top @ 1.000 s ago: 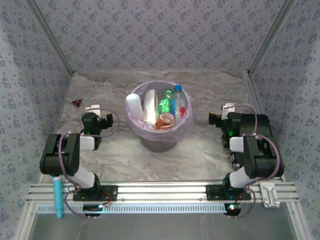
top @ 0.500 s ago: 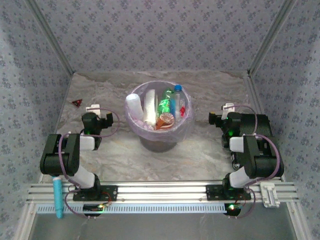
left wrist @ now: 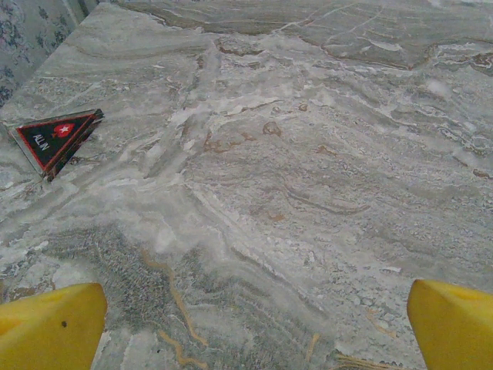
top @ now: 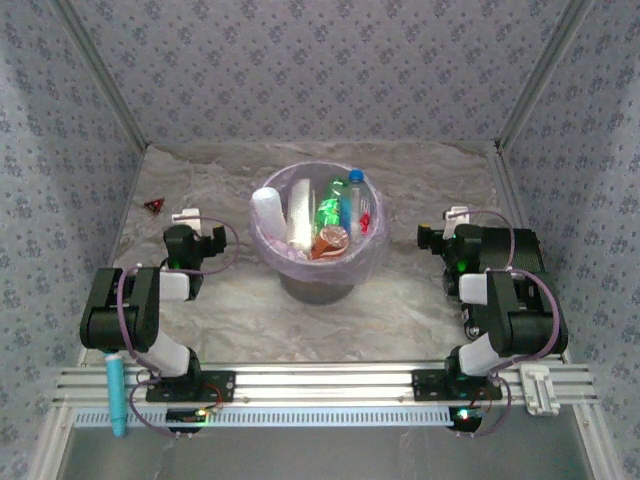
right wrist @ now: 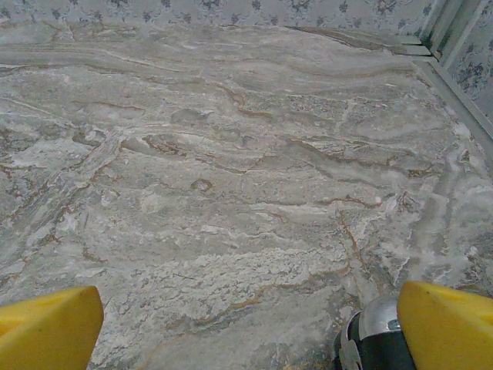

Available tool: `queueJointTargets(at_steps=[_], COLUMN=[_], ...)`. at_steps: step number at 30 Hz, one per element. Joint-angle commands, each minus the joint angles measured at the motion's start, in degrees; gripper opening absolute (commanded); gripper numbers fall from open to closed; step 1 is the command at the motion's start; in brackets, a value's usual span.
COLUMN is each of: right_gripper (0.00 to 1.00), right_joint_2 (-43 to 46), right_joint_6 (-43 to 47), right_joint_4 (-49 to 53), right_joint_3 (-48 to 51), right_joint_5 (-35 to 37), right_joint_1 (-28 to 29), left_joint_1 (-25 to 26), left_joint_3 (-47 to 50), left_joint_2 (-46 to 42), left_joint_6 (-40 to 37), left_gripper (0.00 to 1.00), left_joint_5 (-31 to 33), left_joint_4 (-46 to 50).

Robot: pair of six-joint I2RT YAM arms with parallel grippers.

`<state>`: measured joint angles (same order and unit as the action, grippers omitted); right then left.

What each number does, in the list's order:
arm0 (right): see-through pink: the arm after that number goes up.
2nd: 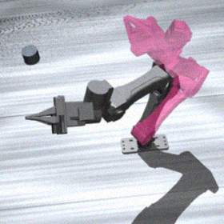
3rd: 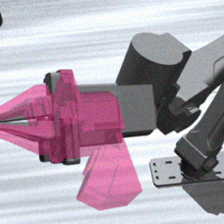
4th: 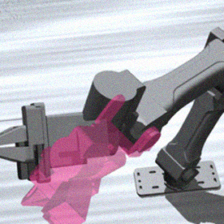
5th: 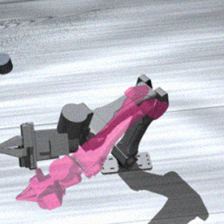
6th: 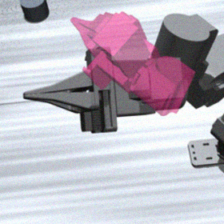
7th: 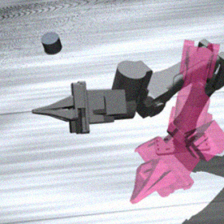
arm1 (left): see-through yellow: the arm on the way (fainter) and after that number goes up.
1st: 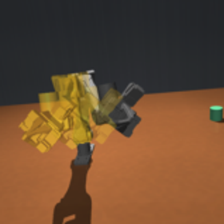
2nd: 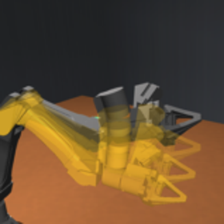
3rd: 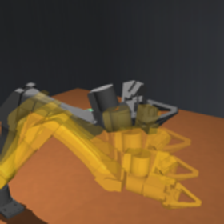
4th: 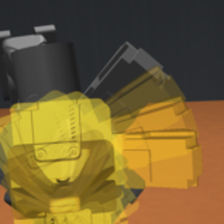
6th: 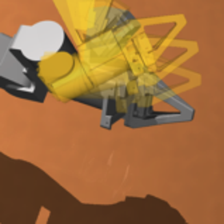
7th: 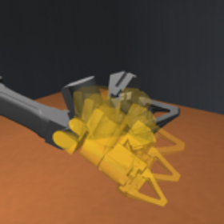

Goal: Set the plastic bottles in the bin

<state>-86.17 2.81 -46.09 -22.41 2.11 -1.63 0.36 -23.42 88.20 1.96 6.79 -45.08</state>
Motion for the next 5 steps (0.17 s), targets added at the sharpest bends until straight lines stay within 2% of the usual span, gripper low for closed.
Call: queueJointTargets(at_steps=[1,5], right_gripper=[1.0,1.0], right_joint_2=[-1.04,-1.09], right_joint_6=[-1.04,-0.97], right_joint_4=[1.48,1.26], right_joint_3=[-0.81,-0.65], right_joint_5=[-0.86,-0.79], right_joint_1=[-0.3,-0.29], left_joint_1=[-0.45,-0.53], left_joint_3=[-0.2,-0.22], left_joint_2=[-0.2,-0.2], left_joint_6=[-0.29,-0.31], left_gripper=[1.0,1.0], left_joint_5=[-1.24,-1.34], left_joint_4=[-1.77,-1.77])
